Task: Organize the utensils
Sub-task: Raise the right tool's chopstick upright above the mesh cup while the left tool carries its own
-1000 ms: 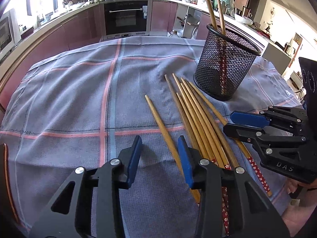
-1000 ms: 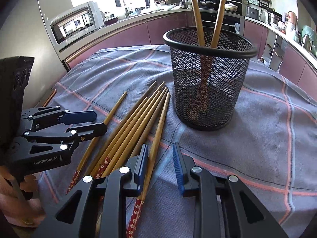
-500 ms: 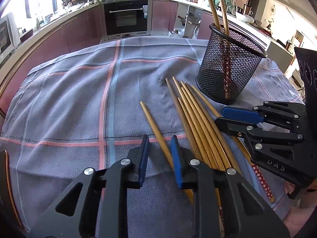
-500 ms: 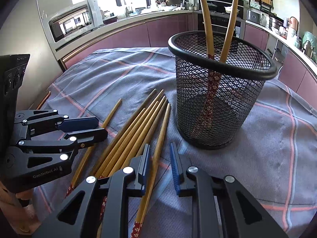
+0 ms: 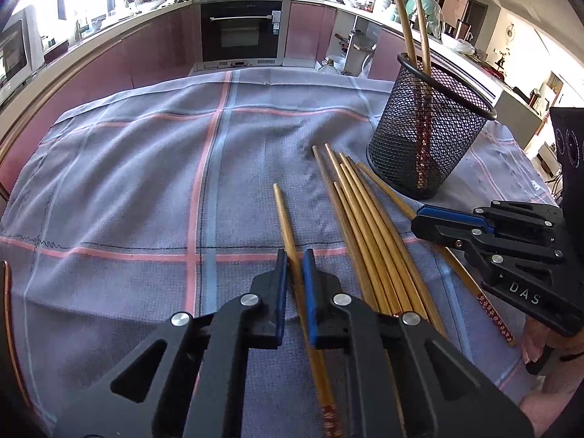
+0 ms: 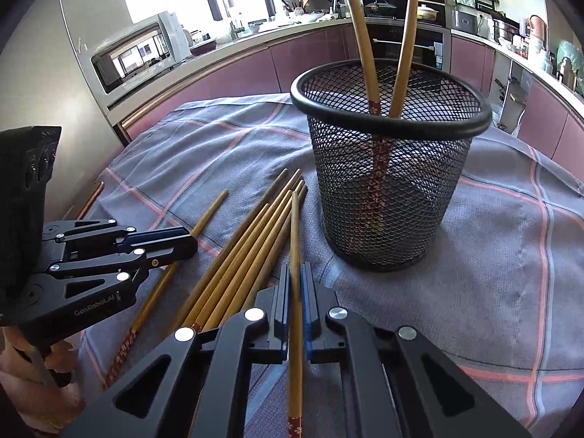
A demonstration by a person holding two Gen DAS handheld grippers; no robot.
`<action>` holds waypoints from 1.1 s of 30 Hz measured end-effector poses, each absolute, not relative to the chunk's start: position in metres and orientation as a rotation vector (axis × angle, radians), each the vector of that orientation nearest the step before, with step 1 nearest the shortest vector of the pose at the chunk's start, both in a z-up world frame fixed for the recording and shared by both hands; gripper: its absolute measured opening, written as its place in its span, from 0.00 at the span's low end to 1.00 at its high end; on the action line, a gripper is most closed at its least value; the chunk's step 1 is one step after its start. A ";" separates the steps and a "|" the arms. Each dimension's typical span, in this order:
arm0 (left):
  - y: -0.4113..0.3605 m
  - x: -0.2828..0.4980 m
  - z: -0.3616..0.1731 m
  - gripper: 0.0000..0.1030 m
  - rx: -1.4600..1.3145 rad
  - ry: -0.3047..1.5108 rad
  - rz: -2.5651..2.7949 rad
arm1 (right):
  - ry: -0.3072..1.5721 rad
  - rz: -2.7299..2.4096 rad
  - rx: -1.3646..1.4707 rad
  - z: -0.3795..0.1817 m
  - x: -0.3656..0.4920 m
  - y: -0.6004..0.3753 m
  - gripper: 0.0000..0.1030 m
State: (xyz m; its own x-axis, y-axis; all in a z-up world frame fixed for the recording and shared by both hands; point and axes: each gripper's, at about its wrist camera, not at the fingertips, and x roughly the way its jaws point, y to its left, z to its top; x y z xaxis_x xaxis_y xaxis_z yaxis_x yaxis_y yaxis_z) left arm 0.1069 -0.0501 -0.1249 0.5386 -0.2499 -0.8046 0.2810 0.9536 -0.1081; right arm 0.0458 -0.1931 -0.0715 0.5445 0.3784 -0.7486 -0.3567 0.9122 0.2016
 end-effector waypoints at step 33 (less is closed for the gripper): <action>-0.043 0.072 -0.071 0.07 0.017 0.836 -0.378 | 0.678 0.506 0.062 -0.002 0.002 -0.219 0.05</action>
State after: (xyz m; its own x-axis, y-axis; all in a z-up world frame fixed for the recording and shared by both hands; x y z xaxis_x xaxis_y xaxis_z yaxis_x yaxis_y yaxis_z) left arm 0.0724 -0.0429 -0.0714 0.6076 -0.3206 -0.7267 0.3337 0.9333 -0.1327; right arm 0.0023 -0.2185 -0.0016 0.6628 0.4675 -0.5849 -0.4278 0.8775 0.2166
